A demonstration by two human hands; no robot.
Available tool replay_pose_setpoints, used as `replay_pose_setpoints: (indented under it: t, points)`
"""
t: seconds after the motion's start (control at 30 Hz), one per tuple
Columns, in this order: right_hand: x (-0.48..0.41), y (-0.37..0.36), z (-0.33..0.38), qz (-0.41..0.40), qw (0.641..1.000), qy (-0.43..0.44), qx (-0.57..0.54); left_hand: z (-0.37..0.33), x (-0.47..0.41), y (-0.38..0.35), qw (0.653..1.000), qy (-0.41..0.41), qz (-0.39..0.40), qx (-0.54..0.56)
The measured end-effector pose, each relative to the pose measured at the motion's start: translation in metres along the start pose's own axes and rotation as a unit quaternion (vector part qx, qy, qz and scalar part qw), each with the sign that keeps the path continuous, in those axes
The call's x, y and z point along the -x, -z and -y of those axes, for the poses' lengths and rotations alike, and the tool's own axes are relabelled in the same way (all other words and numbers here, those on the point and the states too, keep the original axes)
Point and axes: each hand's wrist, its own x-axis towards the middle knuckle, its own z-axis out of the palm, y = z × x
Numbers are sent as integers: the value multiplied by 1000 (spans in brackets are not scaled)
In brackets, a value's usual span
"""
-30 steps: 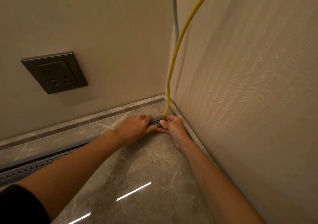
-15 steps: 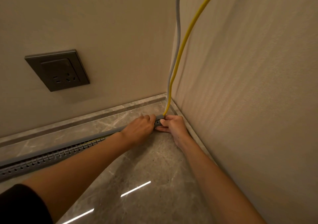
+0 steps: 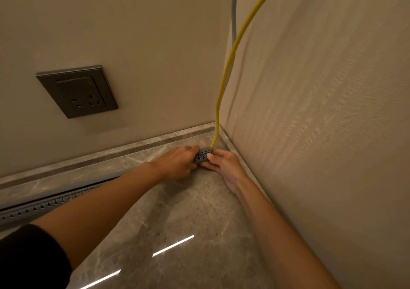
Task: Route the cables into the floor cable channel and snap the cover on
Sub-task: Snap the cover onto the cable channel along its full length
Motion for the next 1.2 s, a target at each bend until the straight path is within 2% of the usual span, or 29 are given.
replay_pose_setpoints:
  t: [0.17,0.37,0.47,0.7,0.83,1.03,1.2]
  points:
    - [2,6,-1,47,998,-8,-50,8,-3,-2,998,-8,-30,57]
    - [2,5,-4,43,993,-7,-106,7,-1,4,982,-17,-80,170]
    - [2,2,-5,48,991,2,-127,9,-4,9,978,-27,-93,183]
    - [1,-2,-10,69,984,4,-164,11,-9,13,971,-19,-68,229]
    - [1,-7,-10,54,986,13,-156,10,-11,13,976,-31,-72,202]
    - [3,-12,-11,21,990,33,-132,6,-16,19,988,-33,-33,149]
    - [4,-14,-11,8,993,40,-114,5,-22,18,987,-11,-16,160]
